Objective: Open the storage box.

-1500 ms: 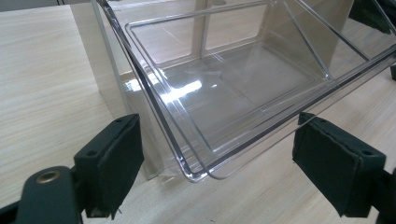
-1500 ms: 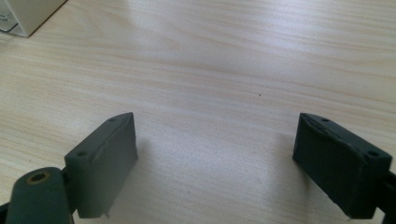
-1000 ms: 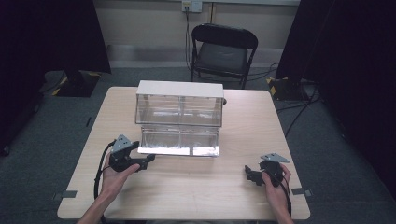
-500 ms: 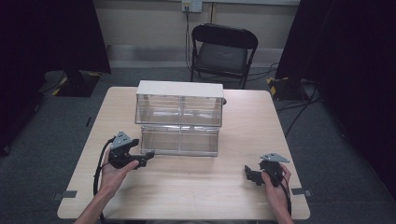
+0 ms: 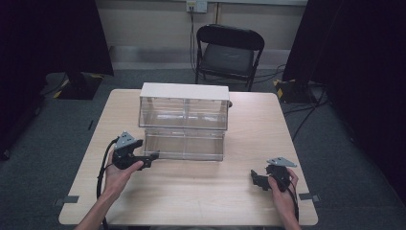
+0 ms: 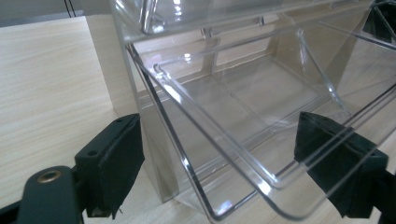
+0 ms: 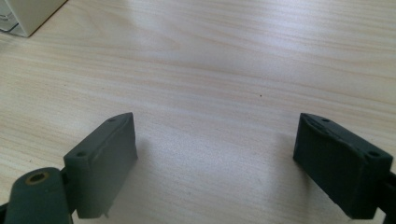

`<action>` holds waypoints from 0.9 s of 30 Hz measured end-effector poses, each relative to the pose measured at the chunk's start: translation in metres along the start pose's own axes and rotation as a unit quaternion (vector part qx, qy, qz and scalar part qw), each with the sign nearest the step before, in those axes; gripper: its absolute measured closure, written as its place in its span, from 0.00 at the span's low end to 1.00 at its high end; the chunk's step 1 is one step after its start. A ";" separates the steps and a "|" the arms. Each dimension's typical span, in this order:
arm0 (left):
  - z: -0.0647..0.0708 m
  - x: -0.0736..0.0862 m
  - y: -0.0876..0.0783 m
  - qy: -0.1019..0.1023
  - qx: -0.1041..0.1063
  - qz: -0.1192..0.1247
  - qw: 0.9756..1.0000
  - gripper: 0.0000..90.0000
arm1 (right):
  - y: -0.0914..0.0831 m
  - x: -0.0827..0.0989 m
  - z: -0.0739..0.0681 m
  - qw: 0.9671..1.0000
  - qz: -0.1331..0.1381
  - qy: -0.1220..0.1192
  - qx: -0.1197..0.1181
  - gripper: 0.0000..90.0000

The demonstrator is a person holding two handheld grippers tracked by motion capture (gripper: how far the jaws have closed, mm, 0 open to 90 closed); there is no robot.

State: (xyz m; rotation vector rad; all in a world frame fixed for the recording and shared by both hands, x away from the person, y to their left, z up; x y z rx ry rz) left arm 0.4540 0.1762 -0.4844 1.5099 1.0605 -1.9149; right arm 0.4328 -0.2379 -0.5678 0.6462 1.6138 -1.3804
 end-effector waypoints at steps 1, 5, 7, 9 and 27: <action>0.000 -0.001 0.001 0.001 0.000 0.002 1.000 0.18 | 0.000 0.000 0.000 1.000 0.000 0.000 0.000 0.14; 0.001 -0.002 0.003 0.002 -0.003 0.001 1.000 0.18 | 0.000 0.000 0.000 1.000 0.000 0.000 0.000 0.14; 0.002 -0.003 0.004 -0.002 0.001 0.002 1.000 0.17 | 0.000 0.000 0.000 1.000 0.000 0.000 0.000 0.14; 0.004 -0.004 0.006 -0.004 0.003 0.004 1.000 0.17 | 0.000 0.000 0.000 1.000 0.000 0.000 0.000 0.14; 0.002 -0.007 0.007 0.000 -0.004 0.006 1.000 0.17 | 0.000 0.000 0.000 1.000 0.000 0.000 0.000 0.14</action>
Point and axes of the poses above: each handheld gripper's, and its own axes: y roughly forward along the jaws, x roughly out of its underside, z roughly to its right, the point moved 10 cm from there along y, roughly forward along the jaws, and after that the axes turned 13 degrees about z, right-handed, at the moved point
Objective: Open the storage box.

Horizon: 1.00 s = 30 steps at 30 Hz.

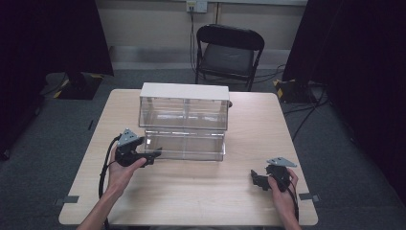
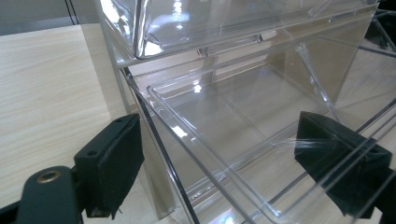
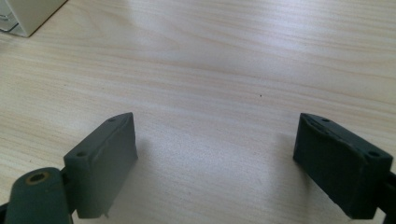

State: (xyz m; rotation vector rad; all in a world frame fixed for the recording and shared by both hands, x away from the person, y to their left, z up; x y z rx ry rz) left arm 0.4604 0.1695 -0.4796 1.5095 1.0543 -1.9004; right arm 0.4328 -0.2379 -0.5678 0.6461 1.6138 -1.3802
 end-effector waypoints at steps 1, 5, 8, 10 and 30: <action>0.000 0.000 0.000 0.000 -0.001 0.001 1.000 0.17 | 0.000 0.000 0.000 1.000 0.000 0.000 0.000 0.14; 0.000 -0.001 0.002 0.009 -0.004 -0.007 1.000 0.18 | 0.000 0.000 0.000 1.000 0.000 0.000 0.000 0.14; 0.000 -0.002 0.003 0.008 -0.004 -0.002 1.000 0.17 | 0.000 0.000 0.000 1.000 0.000 0.000 0.000 0.14; -0.001 -0.002 0.003 0.005 -0.003 -0.003 1.000 0.17 | 0.000 0.000 0.000 1.000 0.000 0.000 0.000 0.14; -0.003 -0.014 0.003 -0.008 -0.004 0.013 1.000 0.18 | 0.000 0.000 0.000 1.000 0.000 0.000 0.000 0.14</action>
Point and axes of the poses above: each handheld gripper's, and its own axes: y roughly forward along the jaws, x roughly out of its underside, z roughly to its right, the point moved 10 cm from there along y, roughly forward along the jaws, and after that the axes turned 13 degrees about z, right-handed, at the moved point
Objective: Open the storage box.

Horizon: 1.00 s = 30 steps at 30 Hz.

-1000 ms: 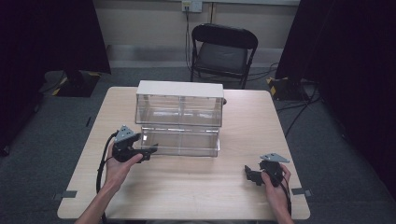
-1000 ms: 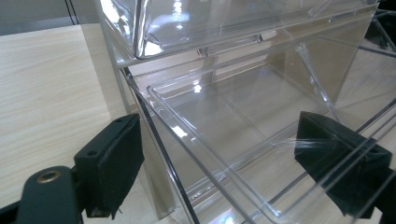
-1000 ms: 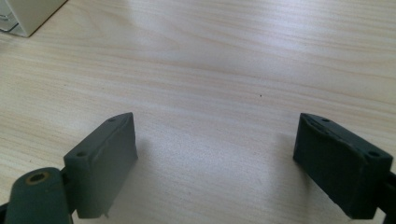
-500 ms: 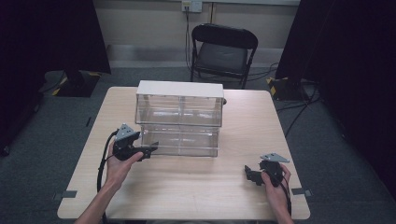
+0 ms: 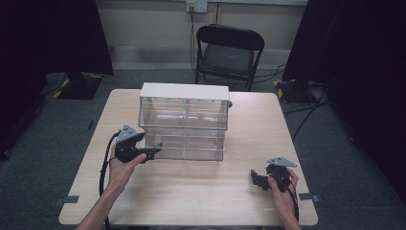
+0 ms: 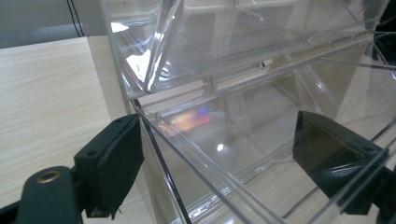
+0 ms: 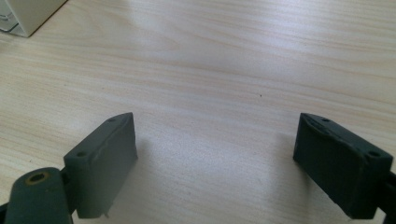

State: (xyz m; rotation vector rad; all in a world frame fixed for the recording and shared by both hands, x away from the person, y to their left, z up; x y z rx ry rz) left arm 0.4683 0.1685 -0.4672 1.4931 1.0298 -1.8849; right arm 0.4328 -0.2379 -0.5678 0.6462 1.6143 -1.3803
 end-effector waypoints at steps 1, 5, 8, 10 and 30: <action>0.000 0.000 0.000 0.001 0.001 -0.001 1.000 0.18 | 0.000 0.000 0.000 1.000 0.000 0.000 0.000 0.14; 0.000 0.000 0.000 0.000 0.003 0.001 1.000 0.18 | 0.000 0.000 0.000 1.000 0.000 0.000 0.000 0.14; -0.001 -0.002 -0.001 -0.001 0.000 0.004 1.000 0.18 | 0.000 0.000 0.000 1.000 0.000 0.000 0.000 0.14; -0.001 -0.002 -0.001 0.001 -0.002 0.002 1.000 0.19 | 0.000 0.000 0.000 1.000 0.000 0.000 0.000 0.14; -0.002 -0.006 -0.002 -0.004 -0.003 0.008 1.000 0.20 | 0.000 0.000 0.000 1.000 0.000 0.000 0.000 0.14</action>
Point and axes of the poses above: each handheld gripper's, and its own axes: y roughly forward along the jaws, x roughly out of its underside, z roughly to its right, the point moved 10 cm from there along y, roughly forward along the jaws, and after that the axes turned 13 degrees about z, right-handed, at the moved point
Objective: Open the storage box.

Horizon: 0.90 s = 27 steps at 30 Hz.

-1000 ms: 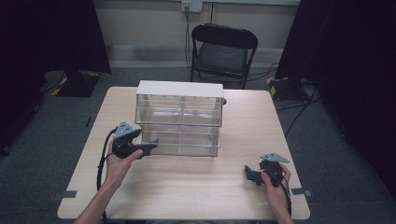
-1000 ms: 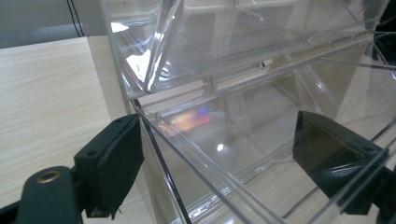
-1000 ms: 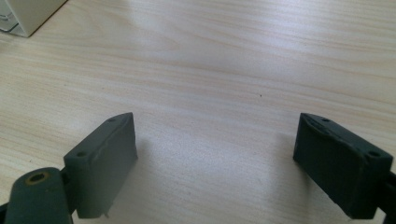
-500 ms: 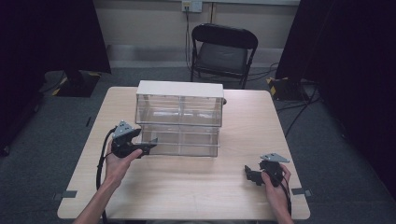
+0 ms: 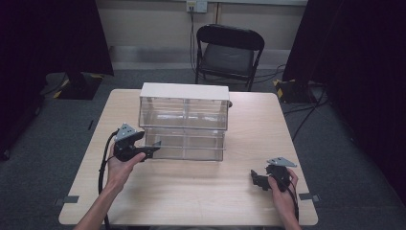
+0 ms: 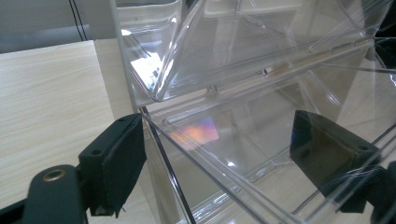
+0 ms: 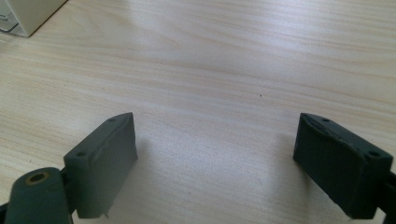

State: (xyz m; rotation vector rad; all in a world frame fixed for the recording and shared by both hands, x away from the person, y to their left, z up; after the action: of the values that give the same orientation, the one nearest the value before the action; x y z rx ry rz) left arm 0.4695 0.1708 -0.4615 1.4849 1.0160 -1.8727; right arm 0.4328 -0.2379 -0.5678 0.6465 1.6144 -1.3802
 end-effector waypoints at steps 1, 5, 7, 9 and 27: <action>0.000 0.000 0.000 -0.001 0.000 0.001 1.000 0.20 | 0.000 0.000 0.000 1.000 0.000 0.000 0.000 0.14; 0.000 -0.001 0.000 -0.005 0.001 0.004 1.000 0.20 | 0.000 0.000 0.000 1.000 0.000 0.000 0.000 0.14; 0.000 -0.001 0.000 -0.006 0.002 0.004 1.000 0.20 | 0.000 0.000 0.000 1.000 0.000 0.000 0.000 0.14; -0.001 -0.001 0.000 -0.005 0.003 0.004 1.000 0.20 | 0.000 0.000 0.000 1.000 0.000 0.000 0.000 0.14; 0.000 -0.005 0.000 -0.007 -0.001 0.015 1.000 0.22 | 0.000 0.000 0.000 1.000 0.000 0.000 0.000 0.14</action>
State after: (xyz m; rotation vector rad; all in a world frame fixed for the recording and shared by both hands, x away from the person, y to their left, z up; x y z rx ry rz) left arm 0.4707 0.1708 -0.4571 1.4776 0.9831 -1.8582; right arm 0.4328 -0.2379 -0.5678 0.6464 1.6144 -1.3801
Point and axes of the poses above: each handheld gripper's, and its own axes: y roughly forward along the jaws, x roughly out of its underside, z roughly to its right, the point moved 10 cm from there along y, roughly forward along the jaws, and after that the axes turned 13 degrees about z, right-handed, at the moved point
